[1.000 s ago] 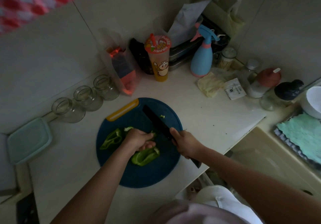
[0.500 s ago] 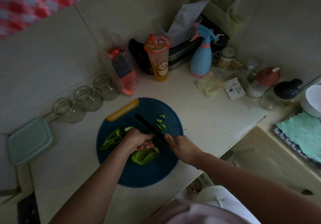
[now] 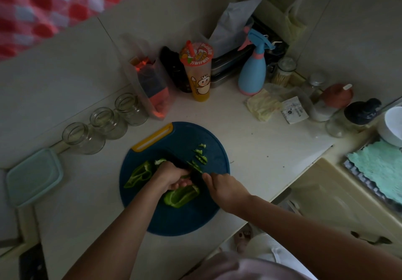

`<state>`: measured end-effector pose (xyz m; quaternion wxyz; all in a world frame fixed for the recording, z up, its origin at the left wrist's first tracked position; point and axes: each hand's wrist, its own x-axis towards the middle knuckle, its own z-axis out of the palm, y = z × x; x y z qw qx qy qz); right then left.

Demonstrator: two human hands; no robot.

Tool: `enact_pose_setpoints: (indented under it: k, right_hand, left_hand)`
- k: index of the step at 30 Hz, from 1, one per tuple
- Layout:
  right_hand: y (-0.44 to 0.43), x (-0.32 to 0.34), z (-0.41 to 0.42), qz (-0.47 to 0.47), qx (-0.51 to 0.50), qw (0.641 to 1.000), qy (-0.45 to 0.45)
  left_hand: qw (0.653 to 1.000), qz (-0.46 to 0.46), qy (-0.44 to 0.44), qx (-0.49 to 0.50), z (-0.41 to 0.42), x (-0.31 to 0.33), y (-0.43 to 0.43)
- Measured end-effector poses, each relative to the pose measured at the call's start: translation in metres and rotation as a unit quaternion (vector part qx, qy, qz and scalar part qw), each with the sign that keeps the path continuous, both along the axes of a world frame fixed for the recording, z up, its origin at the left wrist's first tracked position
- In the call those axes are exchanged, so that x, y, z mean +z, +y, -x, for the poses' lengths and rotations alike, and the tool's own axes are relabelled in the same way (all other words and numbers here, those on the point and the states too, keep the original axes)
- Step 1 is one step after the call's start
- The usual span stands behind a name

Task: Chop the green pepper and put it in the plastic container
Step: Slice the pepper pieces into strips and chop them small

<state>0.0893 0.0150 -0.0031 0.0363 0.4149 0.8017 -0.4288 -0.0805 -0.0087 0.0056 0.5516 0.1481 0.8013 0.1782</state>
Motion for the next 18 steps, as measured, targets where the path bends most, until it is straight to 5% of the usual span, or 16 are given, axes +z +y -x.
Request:
enact_pose_setpoints:
  k: [18]
  right_hand:
    - [0.015, -0.006, -0.002, 0.142, -0.109, 0.983, 0.048]
  left_hand:
    - [0.999, -0.025, -0.035, -0.030, 0.008, 0.003, -0.008]
